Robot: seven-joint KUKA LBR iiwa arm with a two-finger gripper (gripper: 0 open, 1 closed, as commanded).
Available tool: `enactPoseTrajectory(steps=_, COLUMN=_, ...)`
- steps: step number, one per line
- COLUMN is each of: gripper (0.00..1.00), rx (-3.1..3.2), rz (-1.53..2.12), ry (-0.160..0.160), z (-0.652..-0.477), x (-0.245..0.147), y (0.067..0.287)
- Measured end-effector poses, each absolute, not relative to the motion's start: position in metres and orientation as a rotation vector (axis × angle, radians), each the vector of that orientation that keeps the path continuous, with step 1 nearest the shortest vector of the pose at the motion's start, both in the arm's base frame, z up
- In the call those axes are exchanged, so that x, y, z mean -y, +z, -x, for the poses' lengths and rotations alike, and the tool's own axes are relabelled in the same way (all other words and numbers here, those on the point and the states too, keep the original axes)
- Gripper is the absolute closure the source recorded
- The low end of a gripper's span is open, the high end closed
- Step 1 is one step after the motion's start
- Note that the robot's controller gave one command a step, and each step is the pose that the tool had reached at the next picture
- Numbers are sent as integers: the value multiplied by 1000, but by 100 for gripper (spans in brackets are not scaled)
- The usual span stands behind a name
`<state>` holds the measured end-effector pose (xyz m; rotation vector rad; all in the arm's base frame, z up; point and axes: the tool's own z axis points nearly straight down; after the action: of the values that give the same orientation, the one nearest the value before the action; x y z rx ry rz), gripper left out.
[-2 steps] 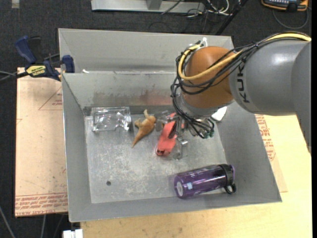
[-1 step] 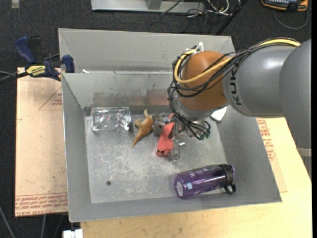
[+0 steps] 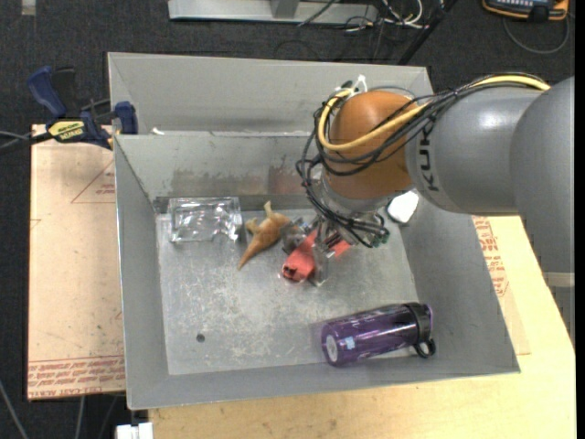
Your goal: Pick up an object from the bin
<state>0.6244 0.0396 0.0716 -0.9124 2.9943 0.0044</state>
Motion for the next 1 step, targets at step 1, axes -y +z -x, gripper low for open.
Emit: enactPoseTrajectory(steps=1, gripper=100, rx=-2995, rz=913, ry=5, z=-624, x=-39, y=71)
